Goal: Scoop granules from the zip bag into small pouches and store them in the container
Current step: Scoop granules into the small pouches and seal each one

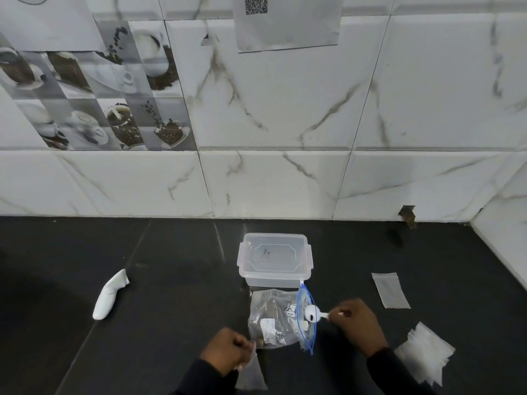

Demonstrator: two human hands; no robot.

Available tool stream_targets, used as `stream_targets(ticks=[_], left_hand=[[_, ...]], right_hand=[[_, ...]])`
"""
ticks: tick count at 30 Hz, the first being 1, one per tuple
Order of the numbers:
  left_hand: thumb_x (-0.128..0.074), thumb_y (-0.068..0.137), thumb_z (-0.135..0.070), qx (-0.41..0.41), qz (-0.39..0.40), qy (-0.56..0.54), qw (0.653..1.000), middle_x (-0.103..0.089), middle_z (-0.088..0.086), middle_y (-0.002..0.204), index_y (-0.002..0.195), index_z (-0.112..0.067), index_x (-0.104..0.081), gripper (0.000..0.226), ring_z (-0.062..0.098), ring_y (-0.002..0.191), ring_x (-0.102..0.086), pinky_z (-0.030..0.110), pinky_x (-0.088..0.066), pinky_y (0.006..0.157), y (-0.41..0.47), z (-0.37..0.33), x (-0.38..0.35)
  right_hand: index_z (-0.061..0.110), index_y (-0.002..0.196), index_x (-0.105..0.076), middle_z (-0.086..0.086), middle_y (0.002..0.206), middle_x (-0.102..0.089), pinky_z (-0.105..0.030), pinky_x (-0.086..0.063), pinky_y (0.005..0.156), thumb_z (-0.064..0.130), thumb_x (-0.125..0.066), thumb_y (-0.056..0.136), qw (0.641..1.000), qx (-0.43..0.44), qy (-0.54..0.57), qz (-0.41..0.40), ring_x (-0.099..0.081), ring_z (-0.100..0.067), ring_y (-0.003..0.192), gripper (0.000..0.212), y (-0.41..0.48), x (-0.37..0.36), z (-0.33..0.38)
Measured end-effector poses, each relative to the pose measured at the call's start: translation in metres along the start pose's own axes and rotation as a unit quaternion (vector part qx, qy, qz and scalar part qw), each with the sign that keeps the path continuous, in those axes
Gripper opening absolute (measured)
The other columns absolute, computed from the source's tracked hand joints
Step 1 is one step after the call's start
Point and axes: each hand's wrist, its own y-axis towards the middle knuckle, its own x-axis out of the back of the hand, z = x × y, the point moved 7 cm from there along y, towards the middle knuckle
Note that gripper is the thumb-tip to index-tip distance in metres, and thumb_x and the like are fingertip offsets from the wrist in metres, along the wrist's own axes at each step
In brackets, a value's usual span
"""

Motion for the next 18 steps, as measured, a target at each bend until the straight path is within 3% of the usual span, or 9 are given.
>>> stream_targets(ticks=[4,7,9,12,15,18], left_hand=[[-0.06,0.077,0.01,0.002,0.014,0.01,1.0,-0.058,-0.007,0.042,0.064,-0.014,-0.072,0.03,0.004,0.036,-0.049,0.017,-0.043,0.046,0.004,0.002,-0.019],[-0.059,0.075,0.005,-0.003,0.011,0.021,1.0,-0.056,-0.007,0.042,0.062,-0.014,-0.07,0.025,0.004,0.037,-0.048,0.018,-0.043,0.05,0.007,0.003,-0.025],[-0.057,0.072,0.001,-0.011,0.002,0.035,0.999,-0.053,-0.006,0.041,0.057,-0.016,-0.067,0.024,0.005,0.036,-0.046,0.018,-0.04,0.051,0.009,0.005,-0.025],[-0.057,0.074,0.005,-0.002,-0.013,-0.002,1.0,-0.054,-0.005,0.042,0.056,-0.016,-0.067,0.029,0.005,0.036,-0.046,0.019,-0.041,0.051,0.01,0.011,-0.023],[-0.061,0.076,0.004,-0.012,-0.011,-0.05,0.999,-0.064,0.002,0.056,0.065,-0.014,-0.073,0.024,0.004,0.038,-0.049,0.02,-0.043,0.05,0.01,0.008,-0.018],[-0.061,0.068,-0.003,-0.048,-0.023,-0.104,0.993,-0.067,0.008,0.072,0.08,0.002,-0.077,0.02,0.004,0.042,-0.051,0.021,-0.042,0.049,0.006,-0.006,-0.008]], right_hand=[[0.023,0.067,-0.08,0.014,0.056,-0.067,-0.009,-0.042,0.058,0.011,-0.076,0.08,0.99,0.011,0.058,0.128,-0.058,0.006,0.056,0.019,0.007,-0.034,0.025],[0.014,0.077,-0.081,-0.004,0.073,-0.074,-0.017,-0.047,0.055,0.01,-0.071,0.081,0.979,-0.035,0.067,0.189,-0.06,-0.004,0.066,0.011,0.012,-0.057,0.025],[0.02,0.064,-0.078,0.004,0.065,-0.07,-0.017,-0.048,0.055,0.004,-0.064,0.082,0.977,-0.022,0.031,0.21,-0.06,-0.002,0.062,0.028,0.015,-0.067,0.029],[0.029,0.04,-0.056,0.012,0.043,-0.05,-0.015,-0.041,0.055,-0.003,-0.058,0.078,0.983,0.026,-0.021,0.181,-0.047,0.003,0.044,0.05,0.018,-0.073,0.037],[0.021,0.042,-0.047,0.006,0.042,-0.046,-0.011,-0.038,0.051,0.001,-0.059,0.08,0.99,0.033,-0.024,0.135,-0.046,0.001,0.04,0.045,0.021,-0.071,0.034],[0.028,0.045,-0.042,0.009,0.043,-0.05,-0.01,-0.037,0.051,0.002,-0.06,0.082,0.992,0.033,-0.027,0.122,-0.051,0.003,0.043,0.048,0.023,-0.072,0.03]])
